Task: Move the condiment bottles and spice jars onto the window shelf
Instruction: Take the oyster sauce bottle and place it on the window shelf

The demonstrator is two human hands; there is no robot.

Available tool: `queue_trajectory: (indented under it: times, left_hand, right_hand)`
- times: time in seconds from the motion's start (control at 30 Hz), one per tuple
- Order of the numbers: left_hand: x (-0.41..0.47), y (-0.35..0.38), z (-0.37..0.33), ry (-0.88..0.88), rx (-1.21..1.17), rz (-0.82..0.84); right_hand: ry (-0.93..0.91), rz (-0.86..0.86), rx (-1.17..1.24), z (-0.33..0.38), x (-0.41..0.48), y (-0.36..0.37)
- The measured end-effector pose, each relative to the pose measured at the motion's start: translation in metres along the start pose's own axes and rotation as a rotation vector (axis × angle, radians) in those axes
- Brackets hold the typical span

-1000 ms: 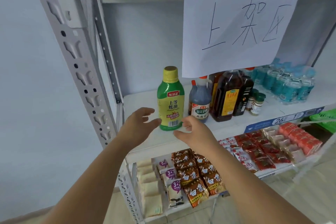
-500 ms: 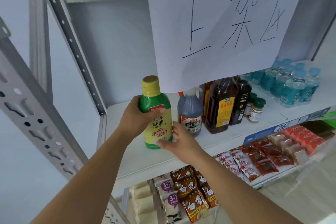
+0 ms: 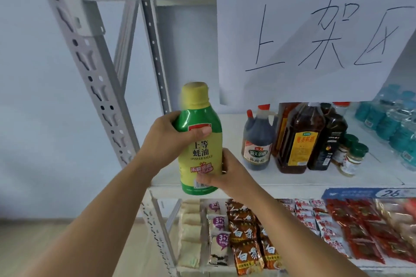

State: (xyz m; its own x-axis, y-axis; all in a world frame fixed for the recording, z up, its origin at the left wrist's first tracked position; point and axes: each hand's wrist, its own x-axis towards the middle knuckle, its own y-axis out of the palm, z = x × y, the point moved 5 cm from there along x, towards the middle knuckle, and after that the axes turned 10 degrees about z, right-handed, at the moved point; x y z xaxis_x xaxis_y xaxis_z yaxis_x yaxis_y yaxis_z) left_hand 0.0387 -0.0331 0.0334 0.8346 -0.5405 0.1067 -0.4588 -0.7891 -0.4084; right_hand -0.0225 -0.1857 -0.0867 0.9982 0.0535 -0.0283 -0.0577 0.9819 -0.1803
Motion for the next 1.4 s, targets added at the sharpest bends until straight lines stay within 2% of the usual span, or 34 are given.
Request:
queue_trajectory:
  times: [0.17, 0.33, 0.63, 1.03, 1.4]
  left_hand:
    - [-0.061, -0.023, -0.003, -0.045, -0.051, -0.129]
    - [-0.122, -0.054, -0.001, -0.084, -0.006, -0.232]
    - [-0.22, -0.156, 0.019, -0.136, -0.045, -0.477]
    - [-0.381, -0.347, 0.072, -0.167, -0.05, -0.633]
    - [-0.5, -0.47, 0.091, -0.131, 0.047, -0.928]
  right_hand:
    - [-0.075, 0.164, 0.098, 0.01, -0.013, 0.049]
    - [-0.117, 0.32, 0.139, 0.022, -0.017, 0.108]
    - [-0.157, 0.514, 0.122, 0.07, -0.013, 0.234]
    - [-0.237, 0.657, 0.145, 0.133, 0.008, 0.497]
    - [-0.265, 0.863, 0.191, 0.19, 0.013, 0.684]
